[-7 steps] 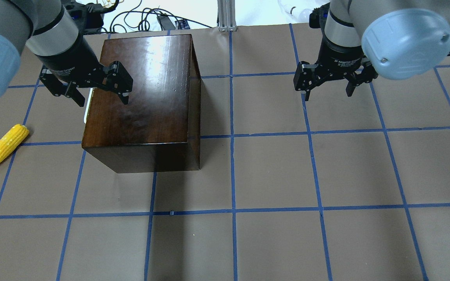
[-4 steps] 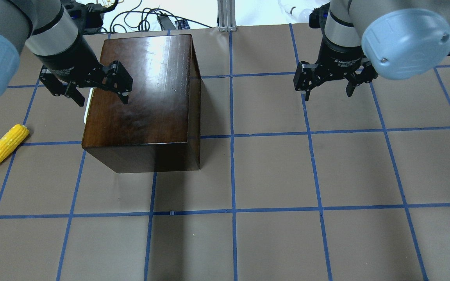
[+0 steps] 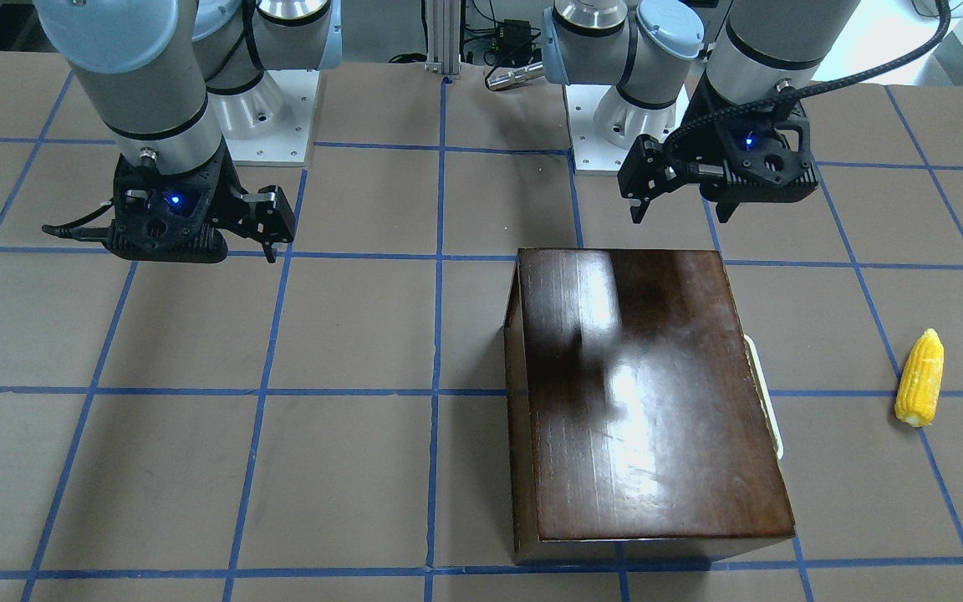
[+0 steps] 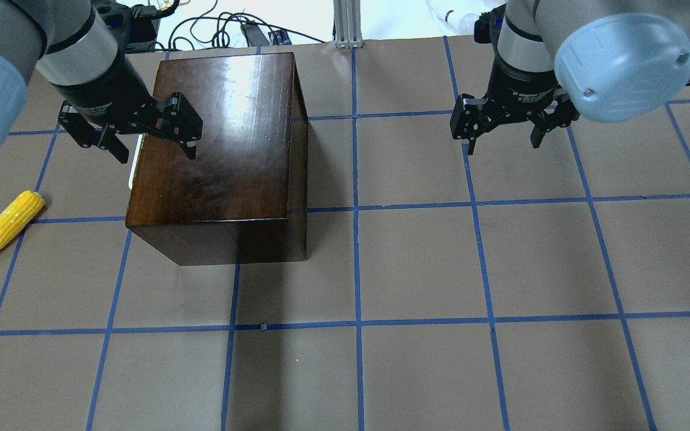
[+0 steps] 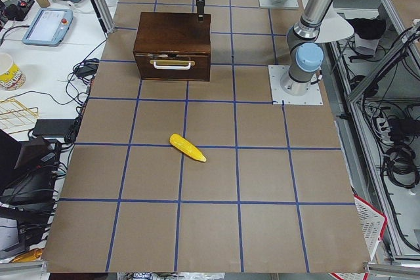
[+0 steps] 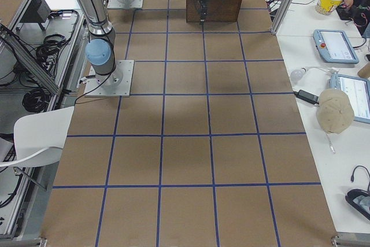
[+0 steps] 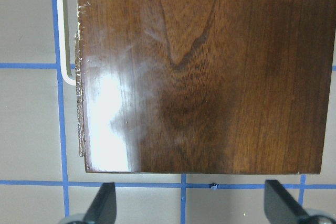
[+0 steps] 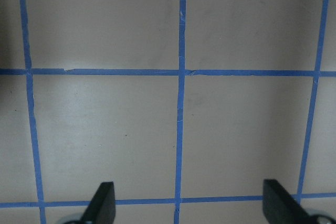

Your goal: Open drawer and put corn inside

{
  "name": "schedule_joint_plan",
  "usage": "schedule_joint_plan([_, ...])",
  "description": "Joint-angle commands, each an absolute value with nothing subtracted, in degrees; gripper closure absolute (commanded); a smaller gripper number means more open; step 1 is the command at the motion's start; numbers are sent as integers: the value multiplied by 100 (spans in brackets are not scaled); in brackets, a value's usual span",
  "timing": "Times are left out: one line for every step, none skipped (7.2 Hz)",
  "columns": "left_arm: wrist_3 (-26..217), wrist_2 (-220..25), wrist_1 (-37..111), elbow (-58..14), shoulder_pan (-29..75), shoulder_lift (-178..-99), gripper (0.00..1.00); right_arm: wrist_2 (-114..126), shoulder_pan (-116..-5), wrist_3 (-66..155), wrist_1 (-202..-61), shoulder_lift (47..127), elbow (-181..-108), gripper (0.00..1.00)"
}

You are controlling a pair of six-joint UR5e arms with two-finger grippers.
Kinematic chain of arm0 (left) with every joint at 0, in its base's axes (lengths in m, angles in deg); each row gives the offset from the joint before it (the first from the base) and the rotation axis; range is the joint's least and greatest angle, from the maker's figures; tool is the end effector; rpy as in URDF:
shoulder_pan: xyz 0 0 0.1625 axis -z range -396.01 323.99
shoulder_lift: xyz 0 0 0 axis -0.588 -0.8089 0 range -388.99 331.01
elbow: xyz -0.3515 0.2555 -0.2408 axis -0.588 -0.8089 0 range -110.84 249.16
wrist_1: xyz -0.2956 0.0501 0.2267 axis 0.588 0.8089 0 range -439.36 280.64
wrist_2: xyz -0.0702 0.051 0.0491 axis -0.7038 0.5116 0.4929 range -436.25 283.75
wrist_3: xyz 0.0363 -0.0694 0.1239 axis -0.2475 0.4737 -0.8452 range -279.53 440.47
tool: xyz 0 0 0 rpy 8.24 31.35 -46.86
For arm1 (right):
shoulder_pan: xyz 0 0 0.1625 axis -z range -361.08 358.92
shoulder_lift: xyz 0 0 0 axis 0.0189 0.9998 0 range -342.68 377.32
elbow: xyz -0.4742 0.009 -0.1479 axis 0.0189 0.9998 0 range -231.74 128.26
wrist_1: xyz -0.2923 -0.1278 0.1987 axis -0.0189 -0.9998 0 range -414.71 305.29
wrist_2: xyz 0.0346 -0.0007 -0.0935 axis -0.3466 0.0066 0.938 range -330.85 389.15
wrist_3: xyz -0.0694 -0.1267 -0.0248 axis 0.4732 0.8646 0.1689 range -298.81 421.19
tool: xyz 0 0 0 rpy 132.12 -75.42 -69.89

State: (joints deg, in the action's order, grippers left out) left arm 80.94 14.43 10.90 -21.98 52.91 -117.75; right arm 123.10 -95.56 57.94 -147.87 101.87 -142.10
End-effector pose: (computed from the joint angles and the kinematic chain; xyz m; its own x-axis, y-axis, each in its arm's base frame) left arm -0.1232 -0.4424 0.5130 -0.9996 -0.0268 -0.0119 -0.0268 0.9996 0.0026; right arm 0.1611 -0.4786 0.4709 -0.9971 -0.0245 0.0715 -0.0215 0.9989 0.0422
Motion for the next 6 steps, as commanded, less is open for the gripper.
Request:
schedule_joint_plan([8170,1384,1108,-2224,5267,-11758,0,12310,-9557,5794,-14787,10187,-14209,0])
schedule_joint_plan([8162,1384,1108,-2216,5258,-11758,0,12310,-9557,5794,-14787,10187,-14209,0])
schedule_joint_plan([8144,1401,1108,-2216,5258,-11758,0,12310,-9557,5794,-14787,10187,-14209,0])
schedule_joint_plan([8118,1384,1117,-2190,5258,-11758,0,12310,-9557,5794,-14787,10187,-14209,0])
schedule_joint_plan([8109,1384,1117,-2181,5258,-11749,0,12310,-9557,5794,-14787,10187,-14209,0])
schedule_joint_plan([8109,1384,1117,-2189,5258,-11740,0,12310,-9557,5794,-14779,10187,-14209,0])
